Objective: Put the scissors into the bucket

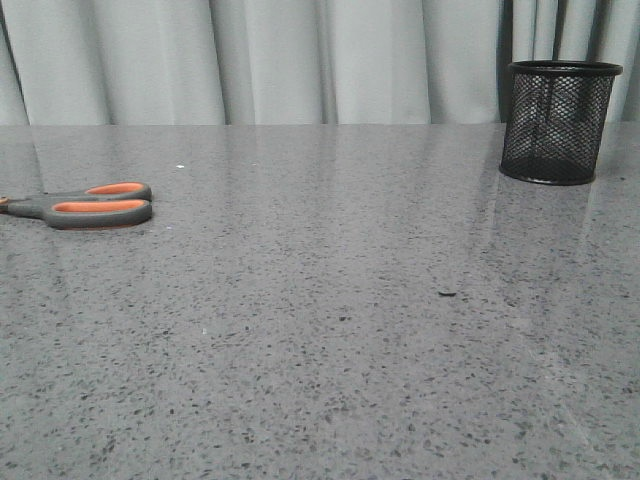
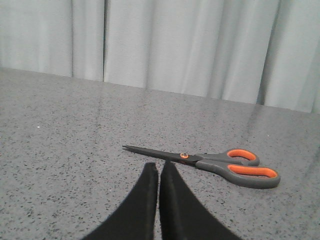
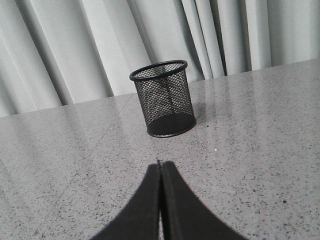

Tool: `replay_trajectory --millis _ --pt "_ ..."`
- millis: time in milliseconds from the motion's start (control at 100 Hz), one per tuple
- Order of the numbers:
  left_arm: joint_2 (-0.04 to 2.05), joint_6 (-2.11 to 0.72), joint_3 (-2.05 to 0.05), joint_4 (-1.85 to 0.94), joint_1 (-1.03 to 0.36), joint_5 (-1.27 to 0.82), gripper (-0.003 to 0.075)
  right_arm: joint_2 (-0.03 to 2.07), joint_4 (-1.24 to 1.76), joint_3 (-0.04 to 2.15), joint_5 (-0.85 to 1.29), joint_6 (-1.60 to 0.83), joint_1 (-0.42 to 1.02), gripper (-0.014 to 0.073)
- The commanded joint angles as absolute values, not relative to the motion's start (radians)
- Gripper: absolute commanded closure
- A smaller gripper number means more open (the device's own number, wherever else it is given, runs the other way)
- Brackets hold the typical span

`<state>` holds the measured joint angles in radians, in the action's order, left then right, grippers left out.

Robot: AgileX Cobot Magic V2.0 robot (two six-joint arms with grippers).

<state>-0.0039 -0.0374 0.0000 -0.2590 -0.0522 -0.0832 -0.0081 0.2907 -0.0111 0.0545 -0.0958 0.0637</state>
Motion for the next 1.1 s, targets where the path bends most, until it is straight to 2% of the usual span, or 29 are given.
replay_trajectory --millis 0,190,430,660,830,1090 --pt "-0.029 -0.026 0.016 -0.344 -0.048 0.000 0.0741 -0.028 0.323 -0.038 -0.033 -0.102 0.057 0.0664" --pt "-0.029 -0.026 -0.001 -0.597 -0.048 0.000 0.0741 -0.028 0.545 -0.031 -0.051 -0.102 0.057 0.0664" --pt "-0.021 -0.028 -0.123 -0.616 -0.048 -0.056 0.0741 -0.004 0.512 0.096 0.038 -0.104 0.057 0.0651" --pt "0.123 -0.038 -0.376 -0.431 -0.048 -0.214 0.0741 0.179 0.410 0.331 0.223 -0.104 0.057 0.0643" --pt "0.299 -0.038 -0.607 -0.263 -0.048 -0.438 0.0741 0.385 0.357 0.569 0.432 -0.104 0.057 0.0643" --pt "0.501 -0.038 -0.843 -0.235 -0.048 -0.696 0.0741 0.582 0.357 0.748 0.567 -0.104 0.057 0.0643"
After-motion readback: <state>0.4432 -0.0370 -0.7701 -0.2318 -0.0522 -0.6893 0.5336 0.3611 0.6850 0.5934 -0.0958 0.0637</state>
